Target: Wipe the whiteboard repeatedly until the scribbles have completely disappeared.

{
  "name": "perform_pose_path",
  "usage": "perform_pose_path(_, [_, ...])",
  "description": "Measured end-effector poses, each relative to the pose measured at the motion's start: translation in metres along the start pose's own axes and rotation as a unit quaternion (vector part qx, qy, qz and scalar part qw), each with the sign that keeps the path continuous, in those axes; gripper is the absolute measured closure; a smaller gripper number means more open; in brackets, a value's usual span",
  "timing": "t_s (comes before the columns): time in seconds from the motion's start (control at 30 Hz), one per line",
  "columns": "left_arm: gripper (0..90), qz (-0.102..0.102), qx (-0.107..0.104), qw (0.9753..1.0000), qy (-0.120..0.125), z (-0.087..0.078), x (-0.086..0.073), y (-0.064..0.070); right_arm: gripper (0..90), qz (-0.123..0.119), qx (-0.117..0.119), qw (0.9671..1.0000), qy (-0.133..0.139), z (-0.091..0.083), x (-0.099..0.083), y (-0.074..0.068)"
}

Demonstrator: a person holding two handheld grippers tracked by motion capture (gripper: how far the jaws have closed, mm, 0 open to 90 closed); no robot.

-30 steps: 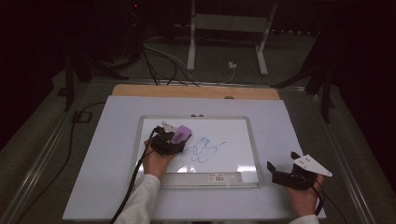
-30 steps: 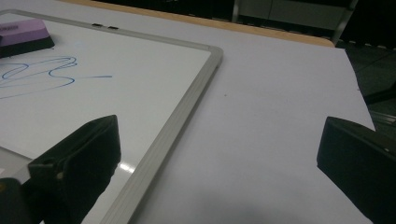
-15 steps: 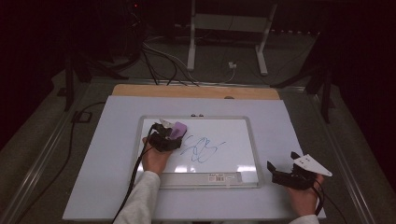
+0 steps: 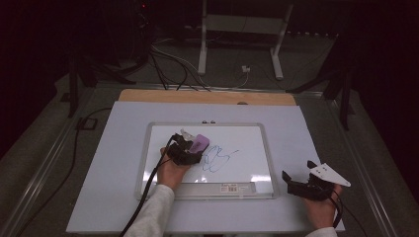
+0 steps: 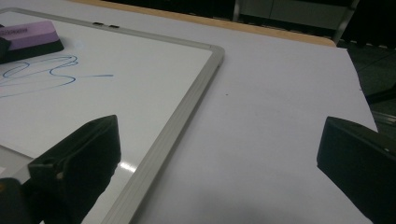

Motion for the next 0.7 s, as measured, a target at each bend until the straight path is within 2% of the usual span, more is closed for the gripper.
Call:
perform_pose_path(0.13, [41.8, -0.044, 0.03, 0.9986, 0.004, -0.002, 0.002, -0.023, 0.0, 0.003, -0.001, 1.0, -0.001, 0.0, 0.0, 0.002])
perform_pose_path(0.2, [41.8, -0.053, 0.037, 0.9979, 0.002, -0.002, 0.004, -0.027, 0.0, 0.003, -0.001, 1.0, -0.002, 0.0, -0.001, 0.002])
perform_pose_path(0.27, [41.8, -0.04, 0.046, 0.9981, -0.003, 0.0, 0.006, -0.024, 0.0, 0.002, 0.0, 1.0, -0.002, 0.001, -0.001, 0.001])
perform_pose_path(0.37, [41.9, -0.02, 0.032, 0.9993, -0.007, 0.006, 0.01, -0.011, 0.0, 0.0, 0.001, 1.0, -0.004, 0.001, -0.001, -0.001])
perform_pose_path(0.43, [41.9, -0.004, 0.015, 0.9998, -0.012, 0.01, 0.012, 0.001, 0.0, 0.0, 0.002, 1.0, -0.004, 0.001, -0.001, -0.001])
perform_pose_path(0.53, [41.9, 0.029, -0.013, 0.9992, -0.023, 0.014, 0.013, 0.022, 0.0, 0.0, 0.002, 1.0, -0.003, 0.001, 0.0, -0.001])
perform_pose_path(0.57, [41.9, 0.04, -0.018, 0.9987, -0.027, 0.015, 0.013, 0.026, 0.0, 0.001, 0.002, 1.0, -0.003, 0.001, 0.0, -0.001])
perform_pose_path(0.6, [41.9, 0.048, -0.012, 0.9984, -0.028, 0.014, 0.013, 0.028, 0.0, 0.001, 0.001, 1.0, -0.003, 0.001, -0.001, 0.0])
perform_pose_path(0.67, [41.9, 0.046, -0.016, 0.9984, -0.029, 0.014, 0.013, 0.026, 0.0, 0.003, 0.0, 1.0, -0.003, 0.001, -0.001, 0.001])
perform_pose_path(0.7, [41.9, 0.041, -0.008, 0.9988, -0.027, 0.014, 0.014, 0.023, 0.0, 0.003, 0.0, 1.0, -0.002, 0.0, -0.001, 0.001])
Point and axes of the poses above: each handheld gripper's, and its own axes: z roughly forward along the jaws, x roughly out of its top, y roughly to its right, the point moved 7 cm from there along z, roughly forward along the jaws, and after that the axes turned 11 degrees about -x, right-handed, at the moved point
